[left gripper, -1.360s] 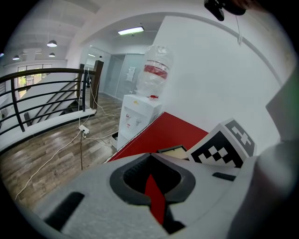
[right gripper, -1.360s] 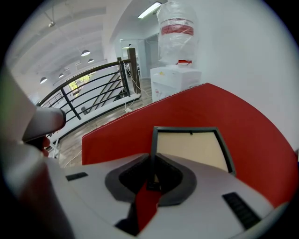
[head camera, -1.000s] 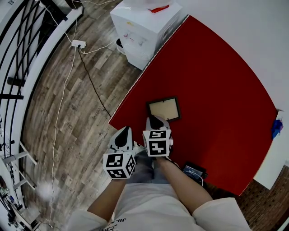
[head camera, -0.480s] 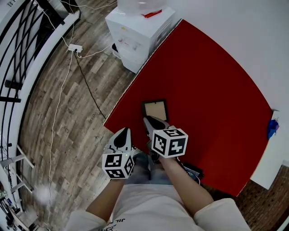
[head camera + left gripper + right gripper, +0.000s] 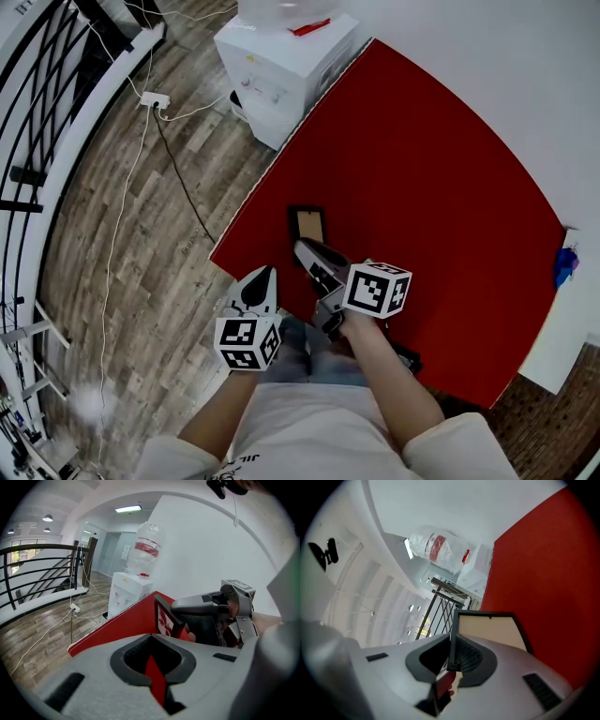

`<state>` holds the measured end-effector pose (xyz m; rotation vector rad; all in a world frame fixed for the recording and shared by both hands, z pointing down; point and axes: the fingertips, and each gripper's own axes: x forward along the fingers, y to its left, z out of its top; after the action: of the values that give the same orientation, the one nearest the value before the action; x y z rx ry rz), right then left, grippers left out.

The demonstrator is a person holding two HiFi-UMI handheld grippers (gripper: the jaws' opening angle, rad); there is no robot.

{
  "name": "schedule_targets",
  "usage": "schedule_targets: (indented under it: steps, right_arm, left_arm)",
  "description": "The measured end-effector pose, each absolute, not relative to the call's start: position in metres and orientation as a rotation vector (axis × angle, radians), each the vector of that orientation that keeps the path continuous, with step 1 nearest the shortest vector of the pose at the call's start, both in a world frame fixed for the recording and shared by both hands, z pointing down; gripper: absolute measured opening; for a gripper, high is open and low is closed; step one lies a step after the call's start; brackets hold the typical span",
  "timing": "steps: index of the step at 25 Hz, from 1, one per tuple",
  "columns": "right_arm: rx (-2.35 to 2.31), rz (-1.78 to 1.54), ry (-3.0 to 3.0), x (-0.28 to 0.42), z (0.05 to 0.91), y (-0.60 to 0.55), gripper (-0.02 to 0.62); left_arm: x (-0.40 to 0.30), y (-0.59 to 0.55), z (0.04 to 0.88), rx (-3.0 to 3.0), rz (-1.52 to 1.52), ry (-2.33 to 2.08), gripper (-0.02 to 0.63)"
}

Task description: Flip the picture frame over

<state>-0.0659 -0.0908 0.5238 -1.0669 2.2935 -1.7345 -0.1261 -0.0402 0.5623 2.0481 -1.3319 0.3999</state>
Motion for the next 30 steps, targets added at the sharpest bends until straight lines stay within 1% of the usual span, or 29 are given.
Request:
schedule_targets:
  steps: [9,14,23,30]
  right_arm:
    - [-0.829,-1.775,2.084,-0.045,0.515,-0.095,0.043]
    - [-0.738,-1.771,1.963,-0.026,0.515,-0.098,0.043]
    - [-0.793,-1.738,2.075,-0.007,0.510,-0.097,0.043]
    - [-0.934,-1.668,2.292,0.010,0.509,-0.097,0.043]
  left_arm:
    - [-0.096,-0.043,0.567,2.168,0.469,-1.253,0.006]
    - [-0.075,-0.048,0.567,2.219,0.452,-1.203,0.008]
    - [-0.031,-0.051,0.552,2.320,0.381,-1.056,0.008]
    - [-0.015,-0.051,0.546,2.358,0.372,-1.022,0.008]
